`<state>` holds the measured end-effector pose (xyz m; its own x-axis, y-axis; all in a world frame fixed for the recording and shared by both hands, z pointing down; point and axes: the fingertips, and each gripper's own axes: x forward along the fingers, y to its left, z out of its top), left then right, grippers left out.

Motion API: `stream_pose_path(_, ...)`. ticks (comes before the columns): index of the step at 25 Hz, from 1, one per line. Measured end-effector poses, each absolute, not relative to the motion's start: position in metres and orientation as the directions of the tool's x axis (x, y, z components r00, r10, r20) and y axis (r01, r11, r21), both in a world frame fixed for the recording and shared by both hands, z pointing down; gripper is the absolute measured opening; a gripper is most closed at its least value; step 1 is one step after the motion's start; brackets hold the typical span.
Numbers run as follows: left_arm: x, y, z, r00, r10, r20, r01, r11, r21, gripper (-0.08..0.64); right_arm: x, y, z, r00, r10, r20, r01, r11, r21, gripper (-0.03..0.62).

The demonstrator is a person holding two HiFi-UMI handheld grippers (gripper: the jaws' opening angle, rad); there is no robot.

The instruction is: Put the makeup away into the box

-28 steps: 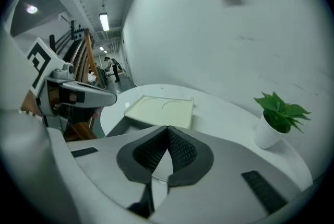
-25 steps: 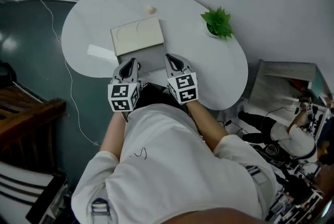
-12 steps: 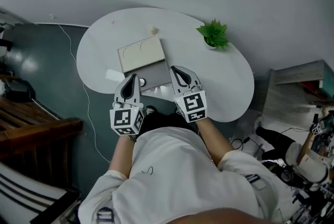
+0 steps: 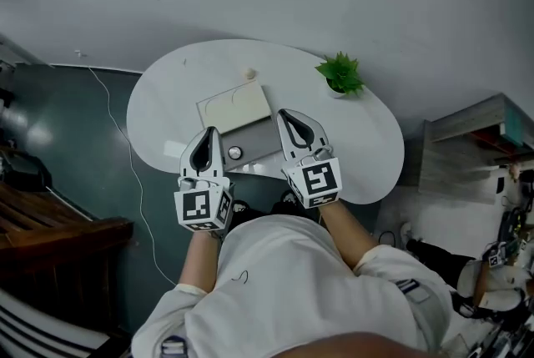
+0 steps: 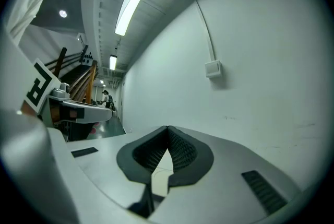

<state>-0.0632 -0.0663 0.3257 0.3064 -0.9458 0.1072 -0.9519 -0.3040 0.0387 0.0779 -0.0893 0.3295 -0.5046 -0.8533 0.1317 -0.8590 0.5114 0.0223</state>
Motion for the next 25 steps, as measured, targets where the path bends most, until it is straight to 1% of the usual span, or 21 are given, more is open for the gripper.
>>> stream_pose_path(2,-0.072,-0.068,0.316,0.314,-0.946,0.078,-0.95,-0.312,0.033,0.02,0.071,-0.091,0.315,-0.487,-0.867,0.108,-0.868,0.494,0.048,-0.003)
stream_pose_path(7,-0.094,-0.066,0.303,0.312,-0.95,0.035,-0.95,-0.311,0.023,0.02,0.062,-0.089,0.307,-0.464,-0.88,0.1,-0.879,0.472,0.076,-0.003)
stream_pose_path(15,-0.105,-0.061,0.303,0.328,-0.945,0.02,-0.944,-0.327,0.032,0.02,0.054,-0.084,0.302,-0.437,-0.894,0.101,-0.888,0.446,0.108,-0.003)
stream_pose_path(25,-0.103,-0.058,0.307,0.329,-0.944,0.018,-0.944,-0.328,0.028,0.02,0.046,-0.079,0.304,-0.455,-0.883,0.115,-0.875,0.467,0.127,-0.003)
